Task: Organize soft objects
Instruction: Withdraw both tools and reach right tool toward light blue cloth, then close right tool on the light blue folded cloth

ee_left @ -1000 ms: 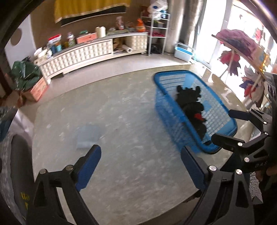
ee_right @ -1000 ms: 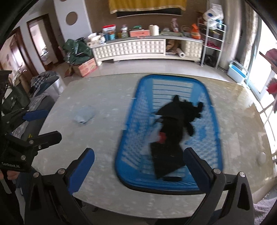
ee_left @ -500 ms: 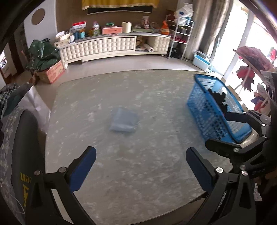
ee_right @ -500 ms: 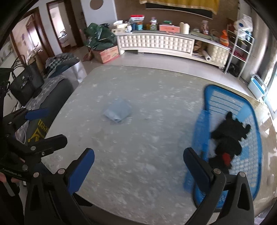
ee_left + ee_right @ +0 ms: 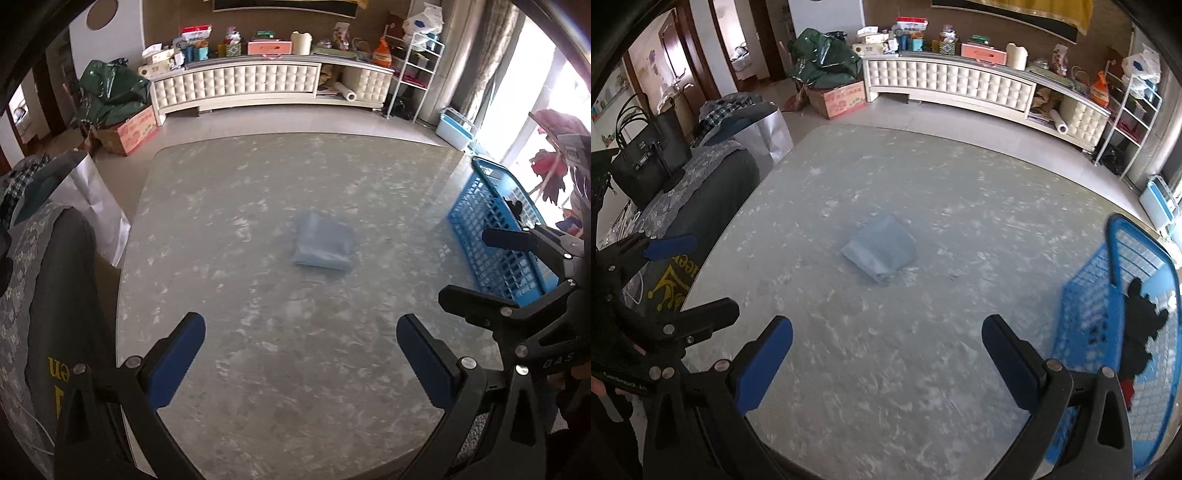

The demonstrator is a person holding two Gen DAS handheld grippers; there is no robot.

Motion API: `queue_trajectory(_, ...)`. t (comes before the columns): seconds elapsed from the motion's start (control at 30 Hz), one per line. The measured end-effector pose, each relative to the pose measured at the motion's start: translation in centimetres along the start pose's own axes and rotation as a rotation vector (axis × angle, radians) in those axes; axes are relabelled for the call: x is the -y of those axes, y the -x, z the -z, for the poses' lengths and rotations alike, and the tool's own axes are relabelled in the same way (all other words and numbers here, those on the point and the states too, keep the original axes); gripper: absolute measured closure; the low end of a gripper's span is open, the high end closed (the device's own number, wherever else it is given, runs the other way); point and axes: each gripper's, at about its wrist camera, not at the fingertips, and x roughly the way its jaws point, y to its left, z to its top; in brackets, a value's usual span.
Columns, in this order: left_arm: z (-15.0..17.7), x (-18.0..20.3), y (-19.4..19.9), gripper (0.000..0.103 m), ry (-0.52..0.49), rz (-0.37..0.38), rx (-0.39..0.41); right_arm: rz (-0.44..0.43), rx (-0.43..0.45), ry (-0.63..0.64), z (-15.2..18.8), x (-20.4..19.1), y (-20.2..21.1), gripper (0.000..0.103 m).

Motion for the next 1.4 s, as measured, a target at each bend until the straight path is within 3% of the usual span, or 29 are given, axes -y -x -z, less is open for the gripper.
queue_trajectory(0.17, 0.3, -2.6, -1.5, 0.000, 0.068, -0.047, 0.005, -0.011, -0.013, 0.068, -1.4, -1.6, -2.6, 0.000)
queue_trajectory(0.5, 0.8, -6.5, -4.4, 0.000, 0.148, -0.062, -0.019, -0.026, -0.045, 0.172, -2.2, -3.8, -7.3, 0.001)
queue_trajectory(0.63, 0.8, -7.0, -5.5, 0.000, 0.145, -0.062, -0.025, -0.025, -0.058, 0.201, -2.4, -4.4, -9.0, 0.016)
queue_trajectory(0.87, 1.0, -6.6, -7.3, 0.000, 0.122, -0.081, -0.048, -0.025, -0.104, 0.218, -2.8, -4.5, -11.7, 0.029)
queue_trajectory(1.1, 1.2, -6.4, -7.7, 0.000, 0.118, -0.096, -0.058, -0.014, -0.171, 0.206, -2.9, -4.0, -14.2, 0.052)
queue_trajectory(1.4, 1.3, -6.9, -7.9, 0.000, 0.134, -0.104, -0.061, -0.014, -0.147, 0.256, -3.1, -4.2, -14.1, 0.073)
